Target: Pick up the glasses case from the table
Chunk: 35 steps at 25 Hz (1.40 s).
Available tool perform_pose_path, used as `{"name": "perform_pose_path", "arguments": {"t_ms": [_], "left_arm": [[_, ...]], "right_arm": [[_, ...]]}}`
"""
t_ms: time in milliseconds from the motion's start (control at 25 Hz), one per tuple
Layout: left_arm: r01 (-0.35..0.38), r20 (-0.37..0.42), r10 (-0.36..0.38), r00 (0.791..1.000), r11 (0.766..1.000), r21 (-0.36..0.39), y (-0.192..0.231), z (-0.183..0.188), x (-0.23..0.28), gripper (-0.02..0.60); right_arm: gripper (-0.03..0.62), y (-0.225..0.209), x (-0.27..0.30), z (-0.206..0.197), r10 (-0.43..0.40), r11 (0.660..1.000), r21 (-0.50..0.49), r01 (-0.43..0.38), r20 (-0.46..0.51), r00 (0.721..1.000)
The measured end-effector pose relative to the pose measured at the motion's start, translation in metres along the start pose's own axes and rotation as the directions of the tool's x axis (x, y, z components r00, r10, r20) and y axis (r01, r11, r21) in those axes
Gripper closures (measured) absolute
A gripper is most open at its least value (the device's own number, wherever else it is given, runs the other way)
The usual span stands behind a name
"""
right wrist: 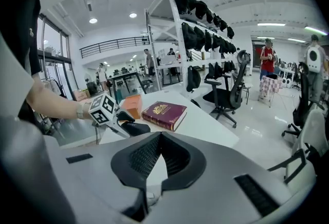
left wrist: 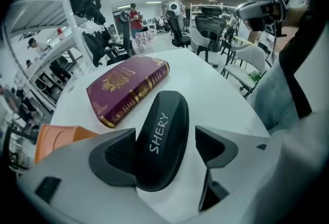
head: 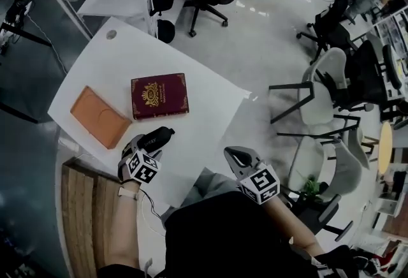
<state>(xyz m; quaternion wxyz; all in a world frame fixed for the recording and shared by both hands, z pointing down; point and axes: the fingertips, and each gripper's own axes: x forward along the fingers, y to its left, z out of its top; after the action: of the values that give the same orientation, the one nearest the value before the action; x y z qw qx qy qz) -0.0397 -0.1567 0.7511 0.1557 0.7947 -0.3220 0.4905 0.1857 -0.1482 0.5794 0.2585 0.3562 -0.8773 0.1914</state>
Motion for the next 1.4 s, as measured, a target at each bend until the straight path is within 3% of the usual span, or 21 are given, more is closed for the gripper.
{"name": "perform_pose_path", "arguments": {"t_ms": [320, 520, 760, 1000, 1400], "left_arm": [[-0.003, -0.119, 0.022, 0.993, 0.988, 0.154, 0.010, -0.004, 0.035, 0.208], [0.021, -0.129, 0.000, 0.992, 0.987, 0.160, 0.014, -0.001, 0.035, 0.207], [-0.007, -0.115, 0.014, 0.993, 0.998, 0.063, 0.015, -0.005, 0.025, 0.222], [-0.044, -0.096, 0.048, 0.994, 0.998, 0.047, 0.018, -0.007, 0.000, 0.225], [-0.120, -0.041, 0.118, 0.992, 0.990, -0.068, 0.011, -0.026, -0.065, 0.227]], "right_arm": [[0.566, -0.014, -0.008, -0.007, -0.037, 0.999, 0.035, 0.037, 0.000, 0.999], [0.566, -0.018, -0.009, -0.006, -0.040, 0.998, 0.040, 0.040, 0.006, 0.999], [0.566, -0.013, -0.008, -0.003, -0.029, 0.999, 0.031, 0.028, 0.025, 0.999], [0.566, 0.002, -0.005, 0.003, -0.001, 1.000, 0.008, 0.001, 0.034, 0.999], [0.566, 0.054, 0.011, 0.028, 0.131, 0.988, -0.090, -0.127, 0.049, 0.990]]}}
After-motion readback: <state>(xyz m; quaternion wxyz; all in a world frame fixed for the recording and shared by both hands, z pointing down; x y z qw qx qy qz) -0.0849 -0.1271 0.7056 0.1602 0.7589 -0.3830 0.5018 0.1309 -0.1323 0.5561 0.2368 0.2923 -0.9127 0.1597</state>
